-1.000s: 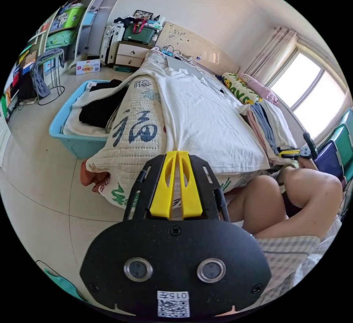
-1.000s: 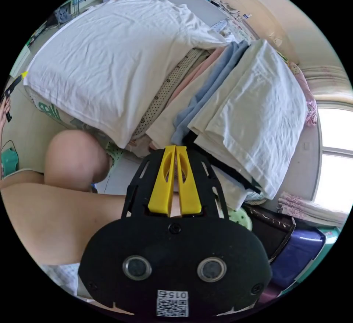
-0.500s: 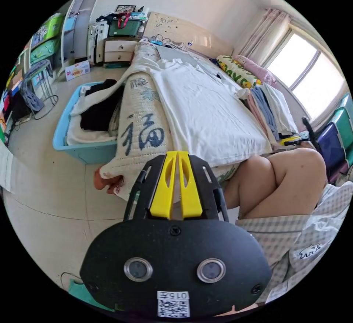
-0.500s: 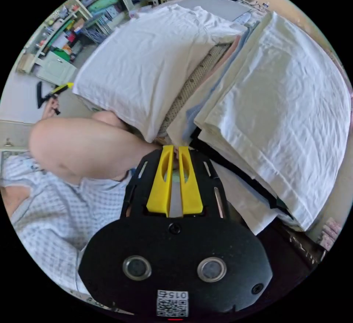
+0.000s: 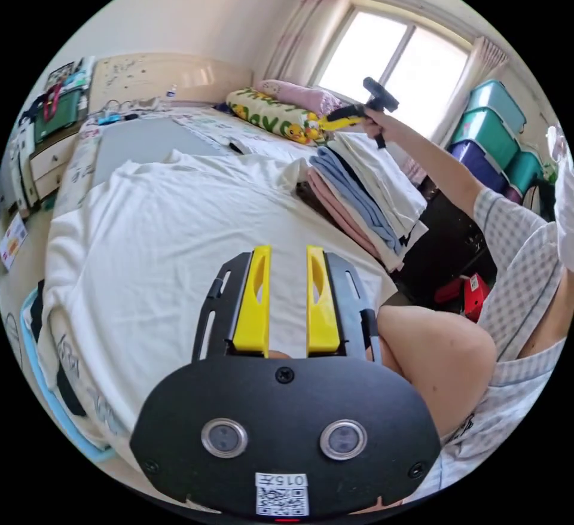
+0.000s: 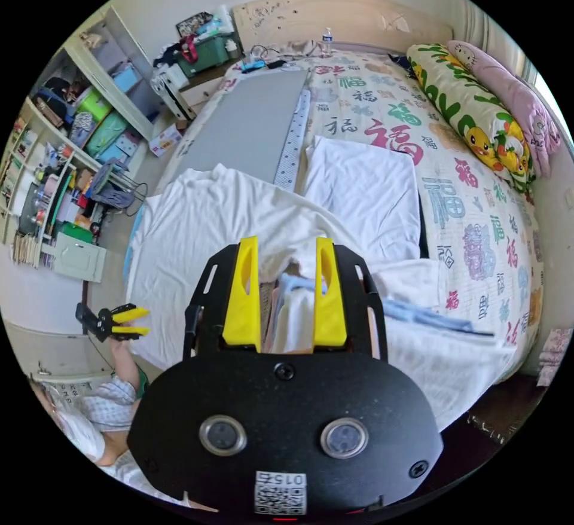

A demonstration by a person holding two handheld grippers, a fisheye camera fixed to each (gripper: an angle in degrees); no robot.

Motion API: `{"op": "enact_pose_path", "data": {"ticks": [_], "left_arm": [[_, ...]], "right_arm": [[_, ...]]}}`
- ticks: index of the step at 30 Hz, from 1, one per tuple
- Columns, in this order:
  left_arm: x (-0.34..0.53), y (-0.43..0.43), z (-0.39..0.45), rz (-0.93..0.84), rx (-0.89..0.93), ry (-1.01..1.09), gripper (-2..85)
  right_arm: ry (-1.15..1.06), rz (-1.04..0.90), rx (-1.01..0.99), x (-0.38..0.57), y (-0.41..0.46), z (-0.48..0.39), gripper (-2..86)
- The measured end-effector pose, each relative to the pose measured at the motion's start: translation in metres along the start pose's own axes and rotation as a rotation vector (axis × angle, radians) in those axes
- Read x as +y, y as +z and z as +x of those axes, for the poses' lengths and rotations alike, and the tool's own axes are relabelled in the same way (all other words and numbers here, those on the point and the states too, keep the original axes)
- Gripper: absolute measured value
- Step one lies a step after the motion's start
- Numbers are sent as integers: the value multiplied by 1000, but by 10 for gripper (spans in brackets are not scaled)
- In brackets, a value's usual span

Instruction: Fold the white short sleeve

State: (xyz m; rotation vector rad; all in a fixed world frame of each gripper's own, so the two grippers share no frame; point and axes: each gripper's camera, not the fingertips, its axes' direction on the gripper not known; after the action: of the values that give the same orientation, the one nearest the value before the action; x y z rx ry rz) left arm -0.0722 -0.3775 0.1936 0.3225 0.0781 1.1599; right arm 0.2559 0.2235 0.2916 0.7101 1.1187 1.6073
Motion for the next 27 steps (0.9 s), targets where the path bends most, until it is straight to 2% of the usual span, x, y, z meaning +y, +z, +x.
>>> {"op": "enact_pose_path", "data": {"ticks": [4, 6, 9, 11, 16, 19, 21, 23, 27], "left_arm": [[-22, 51, 2, -156, 2, 86, 112], [-33, 70, -1, -265, 31, 98, 112], [-43, 76, -1, -297, 54, 131, 114], [-46, 76, -3, -293, 75, 133, 113], [-57, 83, -11, -324, 169, 130, 79], [-62, 84, -10, -327, 158, 130, 52], [-65, 88, -3, -353, 169, 164, 11], [-67, 92, 3, -371, 142, 179, 1], [-67, 89, 10, -354, 106, 177, 3]], "right_arm": [[77, -42, 149, -65, 39, 19, 134], [114, -190, 226, -91, 97, 35, 132], [158, -432, 295, -98, 182, 65, 134], [220, -555, 221, -99, 214, 85, 132], [198, -557, 176, -112, 210, 77, 76], [125, -497, 318, -119, 194, 43, 18], [39, -338, 522, -126, 156, -9, 7], [-34, -208, 579, -128, 118, -59, 8], [-249, -27, 518, -106, 44, -186, 19]]}}
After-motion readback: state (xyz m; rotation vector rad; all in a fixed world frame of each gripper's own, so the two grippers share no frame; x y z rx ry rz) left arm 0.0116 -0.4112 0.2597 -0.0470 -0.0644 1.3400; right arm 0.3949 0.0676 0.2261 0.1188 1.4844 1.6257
